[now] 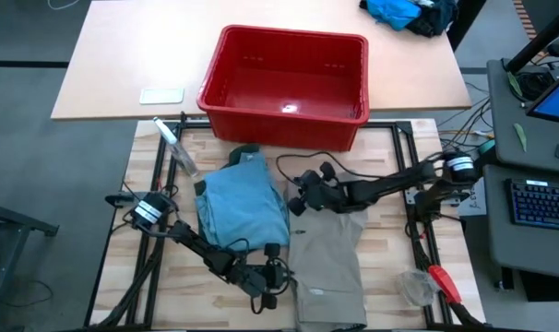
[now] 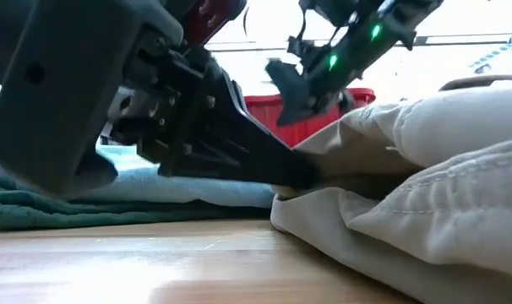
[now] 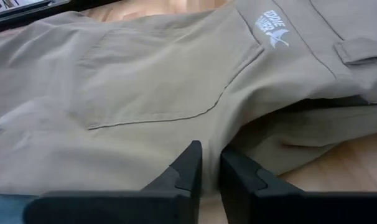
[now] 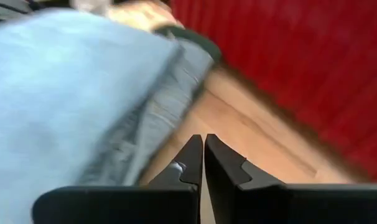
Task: Fold Laundry from Bin
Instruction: Fold the light brown shorts
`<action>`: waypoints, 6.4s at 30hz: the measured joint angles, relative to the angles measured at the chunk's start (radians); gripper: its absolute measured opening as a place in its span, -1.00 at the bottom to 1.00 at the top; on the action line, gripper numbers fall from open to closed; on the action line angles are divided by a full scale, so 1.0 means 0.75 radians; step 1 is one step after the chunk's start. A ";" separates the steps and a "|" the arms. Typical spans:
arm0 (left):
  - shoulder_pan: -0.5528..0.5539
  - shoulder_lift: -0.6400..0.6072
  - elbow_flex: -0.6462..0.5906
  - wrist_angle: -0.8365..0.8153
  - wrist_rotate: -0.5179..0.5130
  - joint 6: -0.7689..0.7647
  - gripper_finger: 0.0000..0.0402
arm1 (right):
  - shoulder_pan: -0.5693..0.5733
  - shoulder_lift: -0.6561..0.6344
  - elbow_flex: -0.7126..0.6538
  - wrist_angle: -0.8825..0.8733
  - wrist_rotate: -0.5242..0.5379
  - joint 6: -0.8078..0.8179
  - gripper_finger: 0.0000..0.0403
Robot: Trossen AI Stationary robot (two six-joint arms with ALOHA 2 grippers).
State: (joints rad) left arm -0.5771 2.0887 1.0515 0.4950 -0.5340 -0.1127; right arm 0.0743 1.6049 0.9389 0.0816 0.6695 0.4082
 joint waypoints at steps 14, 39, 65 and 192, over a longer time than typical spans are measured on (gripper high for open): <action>0.002 -0.219 0.000 -0.441 -0.009 -0.029 -0.22 | 0.413 -0.206 -0.127 0.012 -0.008 -0.184 -0.96; 0.496 -0.322 -0.001 -0.532 0.042 0.378 -0.82 | 0.649 0.456 -0.313 1.225 -0.530 -0.422 -0.95; 0.602 -0.118 0.002 -0.388 0.054 0.200 -1.00 | 0.724 0.272 -0.237 0.799 -0.622 -0.350 -0.96; -0.014 0.244 0.546 -0.636 0.068 0.478 -0.72 | 1.206 0.540 0.706 -1.278 -0.610 0.517 -0.51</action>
State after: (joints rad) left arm -0.5877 2.2715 1.4612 0.0177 -0.4833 0.2458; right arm 0.9791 2.0102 1.4685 -0.8770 0.2122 0.7959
